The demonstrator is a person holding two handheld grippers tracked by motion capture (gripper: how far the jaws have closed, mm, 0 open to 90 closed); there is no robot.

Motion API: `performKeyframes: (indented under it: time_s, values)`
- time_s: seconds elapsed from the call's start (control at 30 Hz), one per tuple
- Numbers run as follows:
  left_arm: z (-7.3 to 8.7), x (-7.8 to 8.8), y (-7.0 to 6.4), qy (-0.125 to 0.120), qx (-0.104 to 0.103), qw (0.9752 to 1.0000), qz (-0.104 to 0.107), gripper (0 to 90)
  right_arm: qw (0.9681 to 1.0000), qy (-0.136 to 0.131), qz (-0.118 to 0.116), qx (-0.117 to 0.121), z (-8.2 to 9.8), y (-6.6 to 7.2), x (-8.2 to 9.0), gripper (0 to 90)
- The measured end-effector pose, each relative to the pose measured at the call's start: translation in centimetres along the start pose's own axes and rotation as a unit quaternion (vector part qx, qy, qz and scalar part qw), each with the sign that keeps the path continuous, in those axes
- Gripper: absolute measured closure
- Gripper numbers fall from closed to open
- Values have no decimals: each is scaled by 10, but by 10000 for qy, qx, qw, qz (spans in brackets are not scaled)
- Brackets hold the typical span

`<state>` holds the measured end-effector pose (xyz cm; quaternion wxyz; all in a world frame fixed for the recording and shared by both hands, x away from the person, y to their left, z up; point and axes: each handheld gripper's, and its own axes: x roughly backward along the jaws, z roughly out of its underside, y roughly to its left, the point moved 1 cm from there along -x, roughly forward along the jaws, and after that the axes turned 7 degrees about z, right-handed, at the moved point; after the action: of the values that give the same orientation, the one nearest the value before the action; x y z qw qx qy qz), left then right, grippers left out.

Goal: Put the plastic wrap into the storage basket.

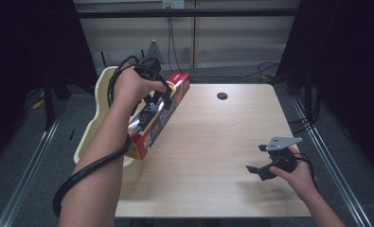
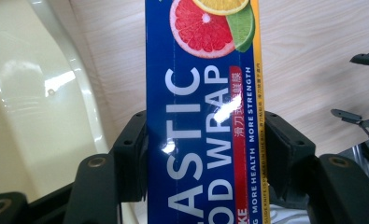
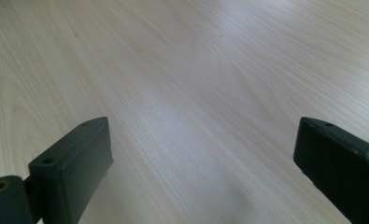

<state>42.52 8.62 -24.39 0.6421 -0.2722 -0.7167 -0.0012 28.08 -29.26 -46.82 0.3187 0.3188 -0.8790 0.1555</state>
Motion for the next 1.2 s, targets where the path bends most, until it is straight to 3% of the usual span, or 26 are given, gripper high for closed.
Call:
performKeyframes:
  time_s: [1.2]
  values:
    - [19,48,22,-326,318,9988,-188,414,10000,19,31,-25,0,-1,0,43]
